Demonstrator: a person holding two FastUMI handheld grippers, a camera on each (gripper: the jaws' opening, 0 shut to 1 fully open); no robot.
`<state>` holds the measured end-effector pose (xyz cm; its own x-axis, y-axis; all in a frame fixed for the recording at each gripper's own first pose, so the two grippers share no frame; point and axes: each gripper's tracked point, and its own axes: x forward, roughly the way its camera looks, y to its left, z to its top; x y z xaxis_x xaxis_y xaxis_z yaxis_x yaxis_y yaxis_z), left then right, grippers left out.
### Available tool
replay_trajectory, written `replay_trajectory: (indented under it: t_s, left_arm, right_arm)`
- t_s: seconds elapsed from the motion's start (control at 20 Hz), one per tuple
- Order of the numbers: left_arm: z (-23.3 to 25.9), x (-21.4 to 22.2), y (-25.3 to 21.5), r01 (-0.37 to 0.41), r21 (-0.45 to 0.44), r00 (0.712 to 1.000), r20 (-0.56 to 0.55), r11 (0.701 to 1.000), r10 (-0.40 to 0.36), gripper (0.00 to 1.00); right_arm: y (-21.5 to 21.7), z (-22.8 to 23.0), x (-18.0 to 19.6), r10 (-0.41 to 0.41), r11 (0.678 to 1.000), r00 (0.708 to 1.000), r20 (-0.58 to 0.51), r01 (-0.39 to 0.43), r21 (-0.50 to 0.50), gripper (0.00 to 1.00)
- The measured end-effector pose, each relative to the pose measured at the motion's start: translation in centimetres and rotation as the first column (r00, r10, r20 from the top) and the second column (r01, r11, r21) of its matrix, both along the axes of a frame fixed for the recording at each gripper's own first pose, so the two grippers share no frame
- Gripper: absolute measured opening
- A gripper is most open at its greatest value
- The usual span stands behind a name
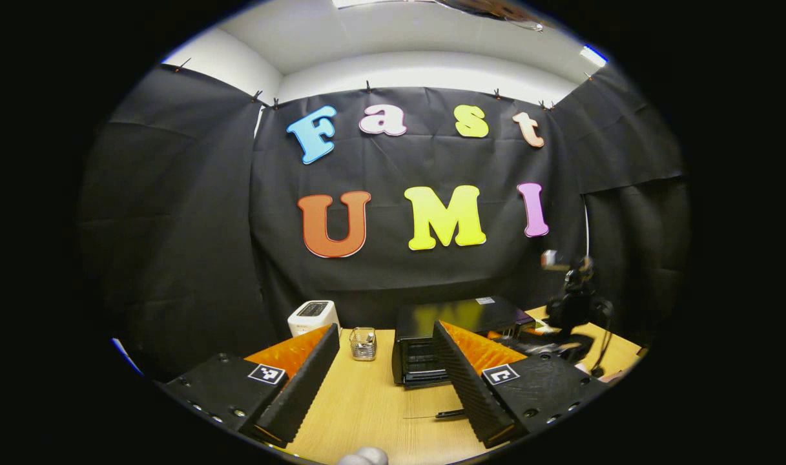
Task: Open the electric oven with the left hand, put the food in, and close the electric oven.
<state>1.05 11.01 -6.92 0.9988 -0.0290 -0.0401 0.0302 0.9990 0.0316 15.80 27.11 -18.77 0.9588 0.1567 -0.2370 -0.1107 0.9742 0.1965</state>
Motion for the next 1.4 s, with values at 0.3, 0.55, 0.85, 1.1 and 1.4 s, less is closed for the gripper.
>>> replay_trajectory:
  t_s: [0.3, 0.55, 0.85, 1.1, 1.4]
  left_arm:
    - [-7.9, 0.3, -1.8, -0.002, -0.037, 0.993, -0.119, 0.999, -0.002, 0.95]
    - [-16.3, -0.1, -5.3, 0.043, -0.006, 0.961, -0.272, 0.999, -0.043, 0.94]
    - [-25.9, -0.7, -11.5, 0.117, -0.021, 0.879, -0.464, 0.993, -0.113, 1.0]
    - [-29.3, 0.5, -13.3, 0.131, -0.021, 0.834, -0.538, 0.991, -0.122, 0.99]
    - [-31.8, 1.8, -13.6, 0.122, -0.011, 0.792, -0.601, 0.992, -0.104, 0.98]
  right_arm:
    - [-11.0, 14.2, -5.0, -0.033, 0.994, 0.978, 0.207, 0.054, -0.095, 0.96]
    - [-15.4, 18.4, -8.4, -0.077, 0.994, 0.971, 0.225, 0.092, -0.058, 0.96]
    - [-17.2, 17.9, -9.6, -0.078, 0.996, 0.98, 0.182, 0.087, -0.038, 0.96]
    - [-19.2, 17.9, -9.6, -0.1, 0.994, 0.981, 0.165, 0.106, -0.029, 0.96]
    - [-21.4, 23.4, -11.5, -0.144, 0.985, 0.949, 0.28, 0.164, -0.05, 0.96]
